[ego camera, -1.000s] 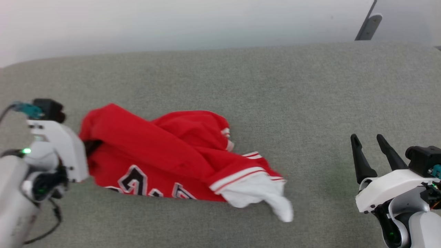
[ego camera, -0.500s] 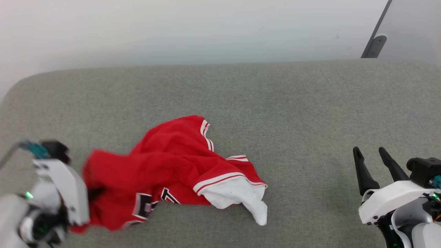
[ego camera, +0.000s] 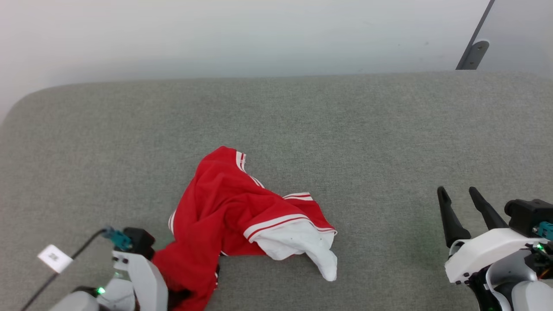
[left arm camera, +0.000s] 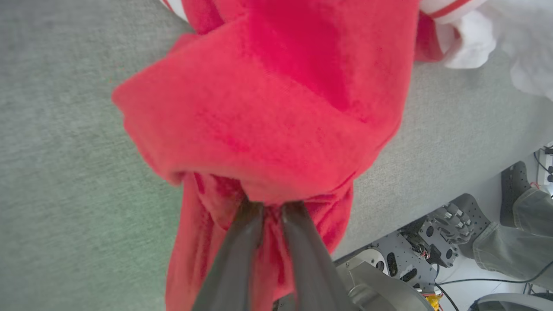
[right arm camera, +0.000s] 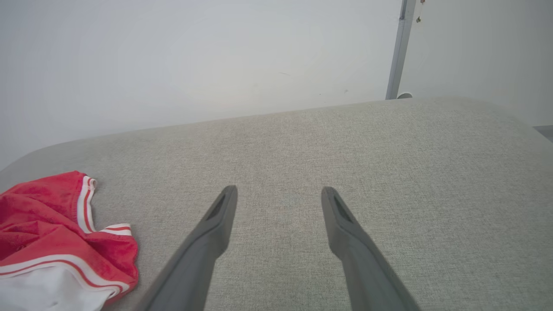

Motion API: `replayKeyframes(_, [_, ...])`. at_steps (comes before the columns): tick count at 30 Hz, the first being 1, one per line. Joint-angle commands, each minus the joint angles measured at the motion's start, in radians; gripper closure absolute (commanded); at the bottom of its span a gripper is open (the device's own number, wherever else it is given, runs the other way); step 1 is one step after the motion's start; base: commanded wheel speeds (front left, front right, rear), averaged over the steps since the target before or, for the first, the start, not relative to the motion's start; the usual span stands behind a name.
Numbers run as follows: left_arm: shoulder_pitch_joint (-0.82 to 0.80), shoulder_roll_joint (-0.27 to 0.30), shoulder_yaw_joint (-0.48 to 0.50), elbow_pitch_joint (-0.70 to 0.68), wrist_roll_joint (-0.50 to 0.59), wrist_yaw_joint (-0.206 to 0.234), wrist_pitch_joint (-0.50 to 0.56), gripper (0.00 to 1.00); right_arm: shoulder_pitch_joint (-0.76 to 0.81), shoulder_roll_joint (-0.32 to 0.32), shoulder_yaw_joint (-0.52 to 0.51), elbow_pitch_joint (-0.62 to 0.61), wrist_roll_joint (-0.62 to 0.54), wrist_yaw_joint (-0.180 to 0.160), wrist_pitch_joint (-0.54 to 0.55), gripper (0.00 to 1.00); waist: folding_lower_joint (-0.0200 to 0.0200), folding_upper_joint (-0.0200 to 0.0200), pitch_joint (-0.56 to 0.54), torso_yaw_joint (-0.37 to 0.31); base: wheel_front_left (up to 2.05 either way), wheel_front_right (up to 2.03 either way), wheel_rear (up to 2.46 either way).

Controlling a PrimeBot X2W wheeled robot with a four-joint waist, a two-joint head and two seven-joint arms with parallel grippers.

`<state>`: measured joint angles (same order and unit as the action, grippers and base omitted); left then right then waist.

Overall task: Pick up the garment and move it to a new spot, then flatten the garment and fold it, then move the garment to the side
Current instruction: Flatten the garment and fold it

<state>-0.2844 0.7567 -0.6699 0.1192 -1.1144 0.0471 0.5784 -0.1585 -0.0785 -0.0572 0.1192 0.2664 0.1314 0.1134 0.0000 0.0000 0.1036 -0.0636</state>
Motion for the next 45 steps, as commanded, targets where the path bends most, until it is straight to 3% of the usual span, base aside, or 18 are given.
replayKeyframes(1, [0.000,-0.017,-0.009,0.020,0.004,-0.011,-0.003,0.58,-0.014,0.003,0.008,0.002,0.005,-0.001,-0.003,0.00,0.0000,0.0000,0.002,-0.004,0.00,0.00,0.00])
replayKeyframes(2, [-0.004,-0.022,-0.012,0.030,0.003,-0.016,-0.003,0.42,-0.015,0.004,0.012,0.003,0.006,-0.001,-0.004,0.00,0.0000,0.0000,0.002,-0.006,0.00,0.00,0.00])
replayKeyframes(3, [-0.013,-0.027,-0.012,0.040,0.004,-0.019,-0.005,0.00,-0.016,0.004,0.015,0.005,0.006,-0.001,-0.004,0.00,0.0000,0.0000,0.003,-0.009,0.00,0.00,0.00])
replayKeyframes(9, [-0.070,-0.001,0.015,0.028,-0.011,-0.035,0.022,0.00,-0.020,0.000,0.016,0.003,0.012,-0.001,-0.006,0.00,0.0000,0.0000,0.008,-0.021,0.00,0.00,0.00])
replayKeyframes(16, [-0.147,0.059,0.062,-0.062,-0.046,-0.012,0.099,0.00,-0.020,0.001,0.019,-0.006,0.015,-0.001,-0.016,0.00,0.0000,0.0000,0.008,-0.042,0.00,0.00,0.00])
replayKeyframes(24, [-0.263,0.076,0.094,-0.099,-0.018,0.010,0.130,0.00,-0.031,0.008,0.042,-0.020,0.016,-0.001,-0.028,0.00,0.0000,0.0000,0.021,-0.080,0.00,0.00,0.00])
replayKeyframes(30, [-0.350,0.035,0.090,0.007,0.053,-0.022,0.066,0.00,-0.048,0.011,0.061,-0.012,0.024,-0.001,-0.040,0.00,0.0000,0.0000,0.047,-0.121,0.00,0.00,0.00])
replayKeyframes(36, [-0.388,-0.006,0.042,0.155,0.086,-0.070,0.072,0.00,-0.066,0.016,0.081,-0.003,0.031,-0.001,-0.050,0.00,0.0000,0.0000,0.080,-0.161,0.00,0.00,0.00])
replayKeyframes(45, [-0.415,-0.047,-0.003,0.370,0.142,-0.113,0.022,0.00,-0.087,0.021,0.093,0.005,0.032,-0.001,-0.068,0.00,0.0000,0.0000,0.106,-0.183,0.00,0.00,0.00])
